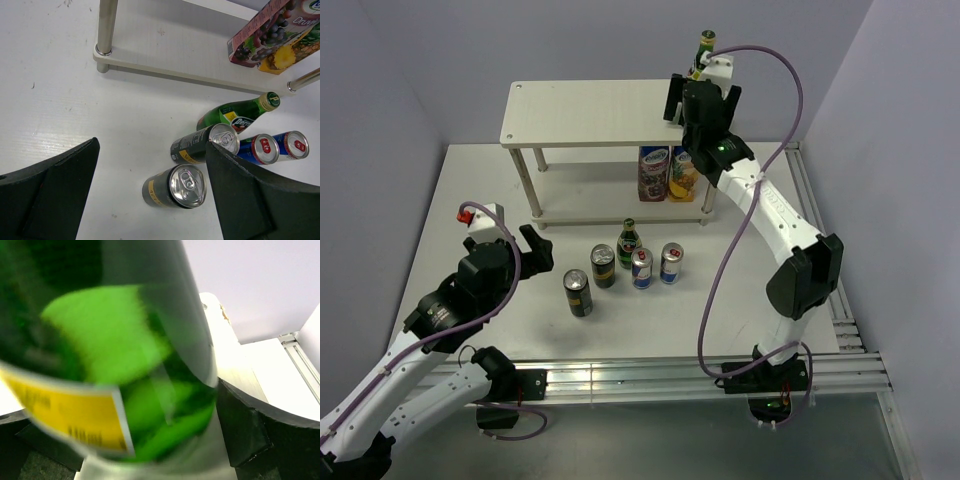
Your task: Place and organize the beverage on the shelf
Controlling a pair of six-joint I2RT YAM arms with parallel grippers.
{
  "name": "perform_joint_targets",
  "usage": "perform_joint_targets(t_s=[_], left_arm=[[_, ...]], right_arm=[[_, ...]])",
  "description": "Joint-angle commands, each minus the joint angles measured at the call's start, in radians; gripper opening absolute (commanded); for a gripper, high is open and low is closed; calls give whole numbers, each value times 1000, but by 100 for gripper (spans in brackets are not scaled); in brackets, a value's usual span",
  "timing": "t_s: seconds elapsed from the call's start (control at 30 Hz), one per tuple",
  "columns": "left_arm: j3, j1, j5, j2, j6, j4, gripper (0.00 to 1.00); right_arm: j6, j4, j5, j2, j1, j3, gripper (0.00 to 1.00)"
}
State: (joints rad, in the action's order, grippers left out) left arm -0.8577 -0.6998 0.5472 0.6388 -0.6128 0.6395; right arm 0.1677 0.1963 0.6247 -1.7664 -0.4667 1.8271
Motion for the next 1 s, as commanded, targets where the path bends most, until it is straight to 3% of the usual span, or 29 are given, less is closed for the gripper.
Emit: perform_joint_targets(t_s=[0.0,0.63,0.8,0.97], left_arm=[[-4,-1,8,2,18,-31,94],[-6,0,22,15,13,-26,94],[-6,0,22,19,13,-24,94],[-6,0,22,22,13,-23,94]], right_arm=[[23,22,-37,70,3,-40,100],[44,65,-151,269,-33,-215,100],[40,60,-93,353,-91,-291,100],[21,83,70,427,-251,-351,100]])
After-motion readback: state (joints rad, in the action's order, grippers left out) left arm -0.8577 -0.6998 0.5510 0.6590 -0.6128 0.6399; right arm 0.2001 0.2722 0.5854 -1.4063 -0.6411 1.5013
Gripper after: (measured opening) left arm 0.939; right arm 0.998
